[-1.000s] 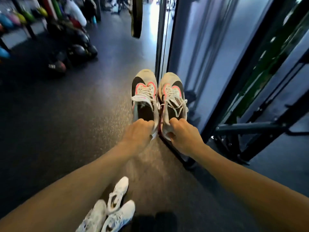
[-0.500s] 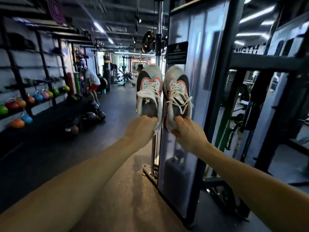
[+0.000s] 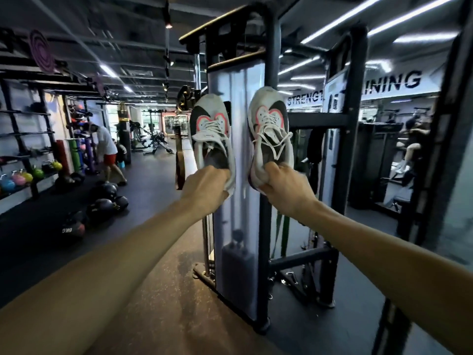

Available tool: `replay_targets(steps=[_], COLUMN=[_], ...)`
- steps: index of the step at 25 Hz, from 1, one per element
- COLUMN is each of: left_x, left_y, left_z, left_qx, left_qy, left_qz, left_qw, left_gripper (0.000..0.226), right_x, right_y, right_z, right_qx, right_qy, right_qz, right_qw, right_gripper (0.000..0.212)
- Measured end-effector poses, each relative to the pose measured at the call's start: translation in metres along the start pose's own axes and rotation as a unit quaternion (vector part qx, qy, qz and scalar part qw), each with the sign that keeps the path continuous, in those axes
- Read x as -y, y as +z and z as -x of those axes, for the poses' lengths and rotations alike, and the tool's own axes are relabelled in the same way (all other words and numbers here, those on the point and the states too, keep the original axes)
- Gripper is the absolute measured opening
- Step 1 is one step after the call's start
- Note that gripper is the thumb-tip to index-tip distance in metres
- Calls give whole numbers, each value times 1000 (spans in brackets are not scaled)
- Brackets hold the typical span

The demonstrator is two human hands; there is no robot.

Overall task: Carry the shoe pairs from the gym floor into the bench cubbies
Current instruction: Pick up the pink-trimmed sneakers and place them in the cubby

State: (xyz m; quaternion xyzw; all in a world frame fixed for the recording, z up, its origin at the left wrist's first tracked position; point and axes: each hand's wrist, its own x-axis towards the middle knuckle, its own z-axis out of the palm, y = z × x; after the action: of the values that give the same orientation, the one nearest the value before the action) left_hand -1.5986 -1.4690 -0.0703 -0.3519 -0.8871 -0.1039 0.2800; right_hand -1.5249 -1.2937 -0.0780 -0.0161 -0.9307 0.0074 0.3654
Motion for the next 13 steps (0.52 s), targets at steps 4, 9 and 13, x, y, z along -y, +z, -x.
replay_targets(steps=[4,9,13], left_x=[-53,-128,-198], left_y=[-38,-70,-98], left_z=[25,85,134], left_qx=[-12,-19,2], left_qy=[75,175,251], left_qz=[48,107,146], left_qw=[996,979,957], left_gripper=[30,33,34], right_x=[0,18,30], right_y=[-69,-154,-224], right_z=[57,155,239], right_qx=[-17,-9,6], right_qy=[44,125,197], right_qz=[47,119,168], right_qw=[998,985,966], right_gripper=[20,27,24])
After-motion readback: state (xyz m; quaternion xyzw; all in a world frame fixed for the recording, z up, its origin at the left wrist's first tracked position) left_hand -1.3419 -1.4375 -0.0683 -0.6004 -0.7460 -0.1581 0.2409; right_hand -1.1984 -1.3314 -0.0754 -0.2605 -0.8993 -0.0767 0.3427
